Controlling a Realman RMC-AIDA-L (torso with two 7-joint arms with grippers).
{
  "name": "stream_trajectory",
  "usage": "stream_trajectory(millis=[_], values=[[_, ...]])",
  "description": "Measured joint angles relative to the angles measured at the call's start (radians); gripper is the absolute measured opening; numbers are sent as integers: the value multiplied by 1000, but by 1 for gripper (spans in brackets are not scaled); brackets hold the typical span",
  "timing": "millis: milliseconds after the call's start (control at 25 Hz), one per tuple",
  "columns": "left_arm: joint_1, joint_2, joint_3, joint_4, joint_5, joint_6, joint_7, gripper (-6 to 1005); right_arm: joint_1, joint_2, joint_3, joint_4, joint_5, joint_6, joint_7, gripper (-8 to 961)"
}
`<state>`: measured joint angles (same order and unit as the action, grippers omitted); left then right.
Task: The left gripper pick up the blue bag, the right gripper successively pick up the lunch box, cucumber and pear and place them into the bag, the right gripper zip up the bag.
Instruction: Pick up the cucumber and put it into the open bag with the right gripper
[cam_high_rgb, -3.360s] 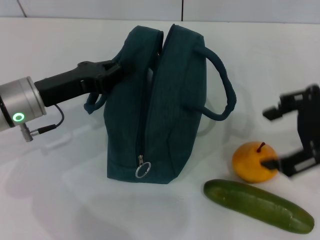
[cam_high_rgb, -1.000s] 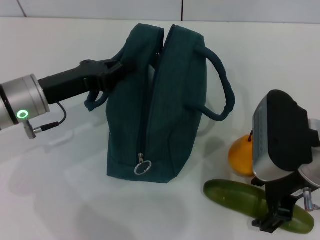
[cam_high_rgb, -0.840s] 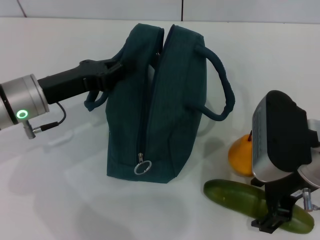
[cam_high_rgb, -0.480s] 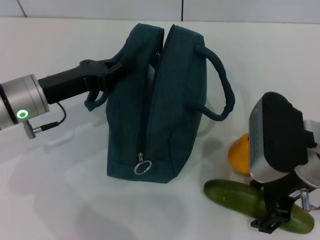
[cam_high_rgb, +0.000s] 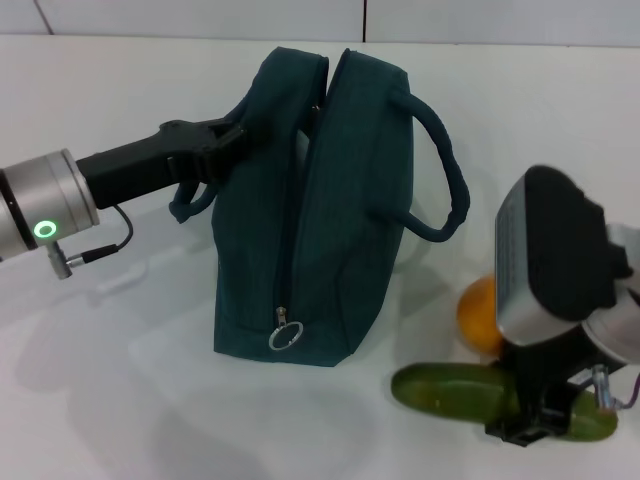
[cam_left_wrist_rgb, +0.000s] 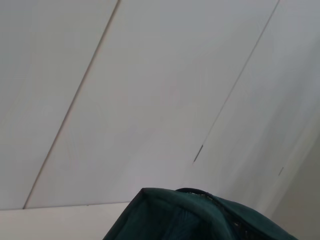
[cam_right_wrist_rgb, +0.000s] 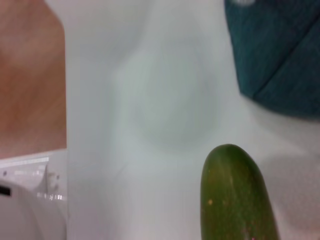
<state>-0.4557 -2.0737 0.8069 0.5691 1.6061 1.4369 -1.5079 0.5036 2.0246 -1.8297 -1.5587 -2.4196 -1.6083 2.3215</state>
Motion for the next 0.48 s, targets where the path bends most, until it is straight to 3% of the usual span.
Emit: stream_trajectory(millis=[280, 400, 440, 480], values=[[0, -1, -1, 0, -1, 3, 0, 42, -7, -5, 92, -14, 103, -30, -79, 554], [0, -1, -3, 0, -1, 4, 0, 42, -11, -5, 191, -9, 223, -86, -165, 555], [1, -1, -3, 0, -2, 4, 0, 42, -18, -6, 284, 4, 308, -116, -221, 555], [2, -1, -3, 0, -4, 5, 0, 42, -18, -6, 284, 4, 308, -116, -221, 555]])
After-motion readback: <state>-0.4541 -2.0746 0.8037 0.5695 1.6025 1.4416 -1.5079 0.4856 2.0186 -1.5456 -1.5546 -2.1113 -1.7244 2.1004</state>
